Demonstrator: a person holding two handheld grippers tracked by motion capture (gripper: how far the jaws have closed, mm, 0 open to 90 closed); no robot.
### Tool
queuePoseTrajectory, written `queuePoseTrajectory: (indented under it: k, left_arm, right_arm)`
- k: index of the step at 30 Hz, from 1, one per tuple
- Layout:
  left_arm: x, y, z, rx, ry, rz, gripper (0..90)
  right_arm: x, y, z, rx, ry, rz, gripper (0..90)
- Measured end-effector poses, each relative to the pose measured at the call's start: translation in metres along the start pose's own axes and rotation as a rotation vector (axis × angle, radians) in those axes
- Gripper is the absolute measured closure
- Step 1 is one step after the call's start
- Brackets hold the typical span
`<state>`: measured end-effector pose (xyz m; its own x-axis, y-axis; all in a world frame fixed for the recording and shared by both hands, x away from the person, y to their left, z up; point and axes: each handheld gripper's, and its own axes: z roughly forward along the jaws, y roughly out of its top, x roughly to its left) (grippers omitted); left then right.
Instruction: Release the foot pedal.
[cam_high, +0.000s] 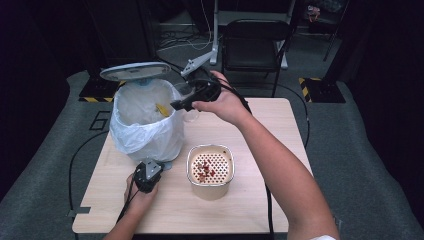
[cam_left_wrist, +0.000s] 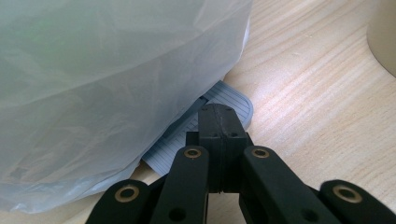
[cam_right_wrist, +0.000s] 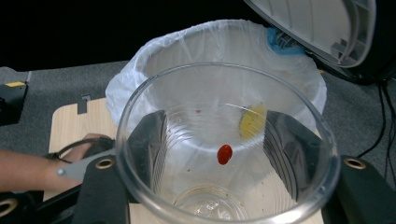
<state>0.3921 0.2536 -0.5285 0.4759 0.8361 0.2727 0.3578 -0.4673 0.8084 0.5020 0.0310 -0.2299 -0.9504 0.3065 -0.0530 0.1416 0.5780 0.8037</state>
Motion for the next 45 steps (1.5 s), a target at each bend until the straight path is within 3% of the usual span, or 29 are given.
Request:
queuePoseTrajectory:
  k: [6, 7, 9, 10, 11, 18, 19, 20, 23, 24, 25, 28, 29, 31, 37, 39, 40, 42, 44, 45]
  left_arm:
    - [0.0, 0.0, 0.0, -0.003, 0.0, -0.002, 90.0]
    - [0.002, 0.001, -0.002, 0.027, -0.026, 0.002, 90.0]
    - [0.002, 0.001, -0.002, 0.027, -0.026, 0.002, 90.0]
    - [0.002, 0.001, -0.002, 0.027, -0.025, 0.002, 90.0]
    - [0.0, 0.0, 0.0, -0.004, 0.001, -0.003, 90.0]
    - [0.0, 0.0, 0.0, 0.0, 0.001, 0.0, 90.0]
    - [0.0, 0.0, 0.0, 0.0, -0.001, -0.001, 90.0]
    - [0.002, 0.001, -0.002, 0.028, -0.028, 0.002, 90.0]
    - [0.0, 0.0, 0.0, -0.001, -0.001, -0.001, 90.0]
    - [0.0, 0.0, 0.0, -0.001, -0.001, -0.001, 90.0]
    - [0.002, 0.001, -0.002, 0.027, -0.027, 0.001, 90.0]
    - [0.002, 0.001, -0.002, 0.027, -0.026, 0.003, 90.0]
    - [0.0, 0.0, 0.0, -0.004, 0.001, -0.002, 90.0]
    - [0.002, 0.001, -0.002, 0.027, -0.026, 0.002, 90.0]
    - [0.002, 0.001, -0.002, 0.027, -0.026, 0.003, 90.0]
    - [0.0, 0.0, 0.0, 0.0, 0.001, 0.0, 90.0]
    - [0.002, 0.001, -0.002, 0.028, -0.025, 0.006, 90.0]
    - [0.001, 0.001, -0.002, 0.028, -0.025, 0.005, 90.0]
    - [0.0, 0.0, 0.0, -0.001, -0.001, -0.001, 90.0]
    - [0.001, 0.0, -0.001, 0.009, -0.012, -0.001, 90.0]
  right_arm:
    - [0.002, 0.011, 0.017, 0.001, 0.002, 0.02, 39.1]
    - [0.002, 0.012, 0.019, 0.0, 0.004, 0.022, 39.1]
    - [0.001, 0.015, 0.025, 0.001, 0.003, 0.028, 39.1]
    - [0.001, 0.017, 0.029, 0.002, 0.002, 0.032, 39.1]
    - [0.002, 0.019, 0.031, 0.002, 0.003, 0.037, 39.1]
    - [0.004, 0.032, 0.045, -0.01, -0.003, 0.052, 38.8]
    - [0.005, 0.034, 0.047, -0.012, -0.007, 0.057, 38.7]
    - [0.005, 0.035, 0.049, -0.014, -0.017, 0.064, 38.7]
    - [0.006, 0.039, 0.055, -0.011, -0.033, 0.071, 38.5]
    - [0.006, 0.04, 0.056, -0.012, -0.036, 0.075, 38.3]
    - [0.006, 0.041, 0.058, -0.016, -0.043, 0.081, 38.0]
    - [0.006, 0.043, 0.064, -0.018, -0.063, 0.096, 36.6]
    - [0.006, 0.043, 0.066, -0.017, -0.066, 0.097, 36.1]
    - [0.005, 0.043, 0.07, -0.008, -0.08, 0.108, 35.9]
    - [0.004, 0.041, 0.08, -0.006, -0.115, 0.131, 35.4]
    - [0.005, 0.041, 0.083, -0.001, -0.131, 0.147, 34.7]
    - [0.006, 0.04, 0.085, -0.003, -0.142, 0.156, 33.6]
    - [0.008, 0.04, 0.09, -0.018, -0.174, 0.18, 28.5]
    - [0.013, 0.039, 0.095, -0.045, -0.225, 0.193, 15.2]
    - [0.015, 0.039, 0.096, -0.046, -0.232, 0.205, 14.0]
